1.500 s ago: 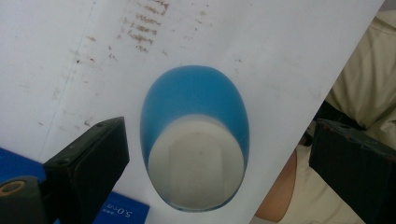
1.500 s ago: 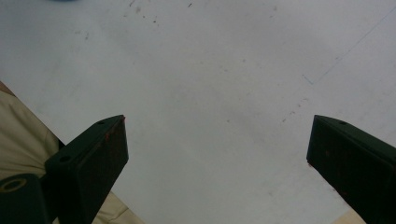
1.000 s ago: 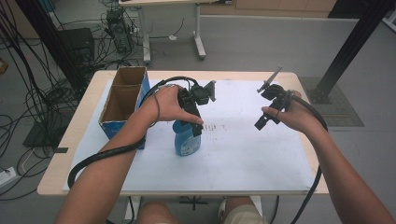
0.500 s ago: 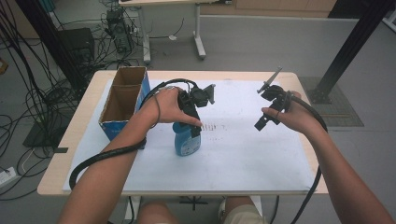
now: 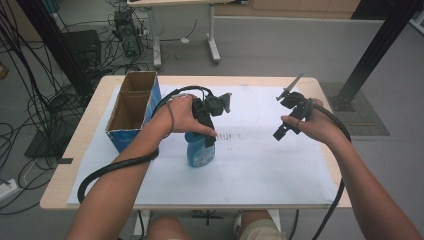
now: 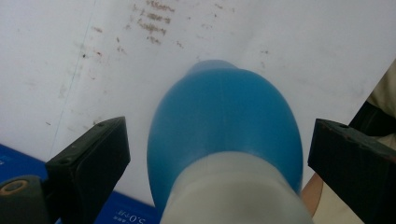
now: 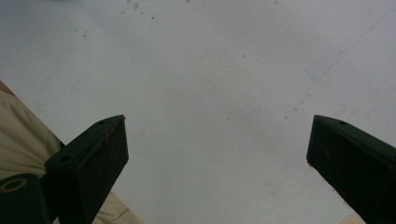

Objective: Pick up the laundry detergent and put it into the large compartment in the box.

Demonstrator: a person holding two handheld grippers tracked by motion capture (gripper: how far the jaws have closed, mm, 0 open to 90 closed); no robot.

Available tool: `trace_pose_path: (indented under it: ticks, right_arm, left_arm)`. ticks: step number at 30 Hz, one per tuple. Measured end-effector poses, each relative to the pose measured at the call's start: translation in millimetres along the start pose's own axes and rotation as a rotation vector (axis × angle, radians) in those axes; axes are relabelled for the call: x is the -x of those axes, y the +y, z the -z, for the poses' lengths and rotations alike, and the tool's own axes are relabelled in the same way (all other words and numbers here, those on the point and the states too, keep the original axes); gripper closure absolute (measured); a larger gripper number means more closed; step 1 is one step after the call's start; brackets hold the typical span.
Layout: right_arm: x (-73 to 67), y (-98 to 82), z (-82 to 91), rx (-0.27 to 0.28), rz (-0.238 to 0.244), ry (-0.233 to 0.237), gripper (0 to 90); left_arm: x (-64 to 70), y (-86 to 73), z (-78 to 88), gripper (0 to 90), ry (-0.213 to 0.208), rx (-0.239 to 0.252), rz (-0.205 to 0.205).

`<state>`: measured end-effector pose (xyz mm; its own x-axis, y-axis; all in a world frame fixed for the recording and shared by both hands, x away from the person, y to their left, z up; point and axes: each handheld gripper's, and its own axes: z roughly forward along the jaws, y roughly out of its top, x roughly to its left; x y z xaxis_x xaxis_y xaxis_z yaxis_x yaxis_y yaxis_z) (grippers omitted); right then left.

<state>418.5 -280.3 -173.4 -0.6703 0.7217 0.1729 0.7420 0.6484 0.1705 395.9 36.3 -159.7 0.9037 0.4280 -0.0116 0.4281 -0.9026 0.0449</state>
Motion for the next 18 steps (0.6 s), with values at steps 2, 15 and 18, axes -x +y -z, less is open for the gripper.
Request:
trace_pose_path:
  ticks: [2, 15, 18]
  right_arm:
    - [0.3, -0.3, 0.1, 0.001, 0.001, 0.000, 5.5]
    - [1.6, -0.5, -0.6, 0.000, 0.000, 0.003, 5.5]
    - [1.5, -0.8, 0.0, 0.001, -0.001, 0.001, 5.5]
  left_arm:
    - [-0.4, 0.2, -1.5, 6.0, -0.003, -0.001, -0.001]
    - [0.5, 1.3, -6.5, 6.1, 0.005, -0.014, 0.000]
    - [0.0, 1.6, -6.2, 6.0, 0.000, -0.012, -0.007]
